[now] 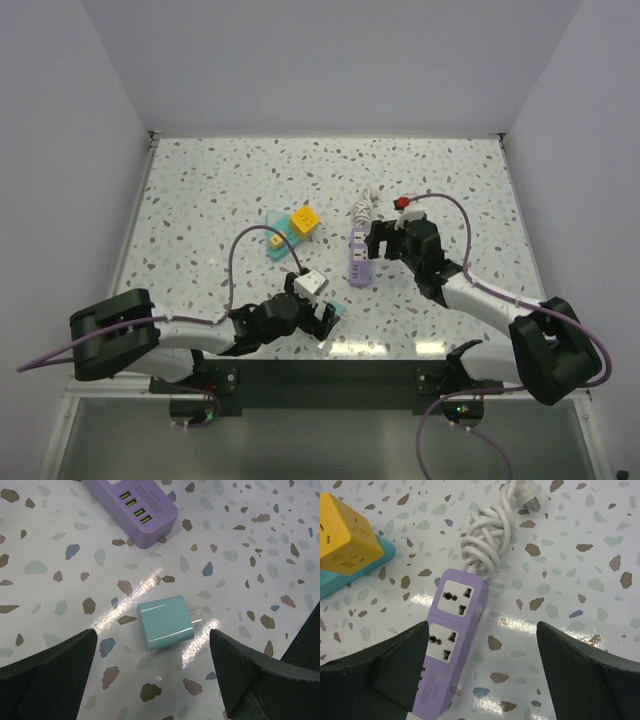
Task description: Insert the plug
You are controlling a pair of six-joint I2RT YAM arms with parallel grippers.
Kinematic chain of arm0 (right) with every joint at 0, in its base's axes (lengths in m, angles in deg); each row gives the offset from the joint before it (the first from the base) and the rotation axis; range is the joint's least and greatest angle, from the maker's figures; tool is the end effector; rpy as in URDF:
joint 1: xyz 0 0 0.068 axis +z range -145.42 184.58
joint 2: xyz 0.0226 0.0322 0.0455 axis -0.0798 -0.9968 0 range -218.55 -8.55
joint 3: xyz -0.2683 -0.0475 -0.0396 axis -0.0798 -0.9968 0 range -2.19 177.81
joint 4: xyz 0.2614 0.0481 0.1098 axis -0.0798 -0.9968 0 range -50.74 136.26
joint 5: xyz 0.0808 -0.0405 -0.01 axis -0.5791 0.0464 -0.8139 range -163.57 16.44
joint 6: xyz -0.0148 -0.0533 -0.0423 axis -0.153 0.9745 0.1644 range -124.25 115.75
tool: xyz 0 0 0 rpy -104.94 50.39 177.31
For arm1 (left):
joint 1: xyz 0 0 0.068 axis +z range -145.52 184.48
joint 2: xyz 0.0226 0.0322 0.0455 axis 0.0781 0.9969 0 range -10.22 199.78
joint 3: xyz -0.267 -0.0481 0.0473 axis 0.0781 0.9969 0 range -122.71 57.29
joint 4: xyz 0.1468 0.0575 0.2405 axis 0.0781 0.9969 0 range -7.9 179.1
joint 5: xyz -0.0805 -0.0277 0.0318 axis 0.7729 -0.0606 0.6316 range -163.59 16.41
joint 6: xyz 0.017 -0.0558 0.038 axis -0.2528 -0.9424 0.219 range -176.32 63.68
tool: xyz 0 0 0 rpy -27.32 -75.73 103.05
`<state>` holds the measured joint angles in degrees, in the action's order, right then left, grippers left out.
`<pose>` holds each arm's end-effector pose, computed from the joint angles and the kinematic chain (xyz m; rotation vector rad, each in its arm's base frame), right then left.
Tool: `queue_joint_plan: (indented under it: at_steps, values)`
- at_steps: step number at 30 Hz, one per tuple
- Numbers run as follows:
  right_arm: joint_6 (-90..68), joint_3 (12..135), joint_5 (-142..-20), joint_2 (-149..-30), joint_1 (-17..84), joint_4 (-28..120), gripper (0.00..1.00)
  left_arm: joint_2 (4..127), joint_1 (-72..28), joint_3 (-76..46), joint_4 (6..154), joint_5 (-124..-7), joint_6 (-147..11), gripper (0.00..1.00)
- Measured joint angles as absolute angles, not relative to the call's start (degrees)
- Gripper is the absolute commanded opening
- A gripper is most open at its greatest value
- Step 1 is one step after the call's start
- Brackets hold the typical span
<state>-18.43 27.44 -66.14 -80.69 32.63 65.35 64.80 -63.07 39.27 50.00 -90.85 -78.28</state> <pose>0.2675 0.1343 0.1755 -0.1562 1.9865 0.3505 0.1171 -0.2394 0.1211 0.6098 1.9622 -0.6988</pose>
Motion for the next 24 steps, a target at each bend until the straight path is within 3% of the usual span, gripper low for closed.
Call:
queue_joint_plan:
  at_steps: [18,24]
  values:
    - [-18.84,26.02,-67.37,-79.29,32.26,66.86,0.92,74.37,-63.07,35.9,49.37,-89.65,-78.36,0.96]
    - [-18.86,25.73,-67.74,-79.29,32.24,66.88,0.92,77.08,-63.07,34.88,47.64,-89.47,-78.28,0.74]
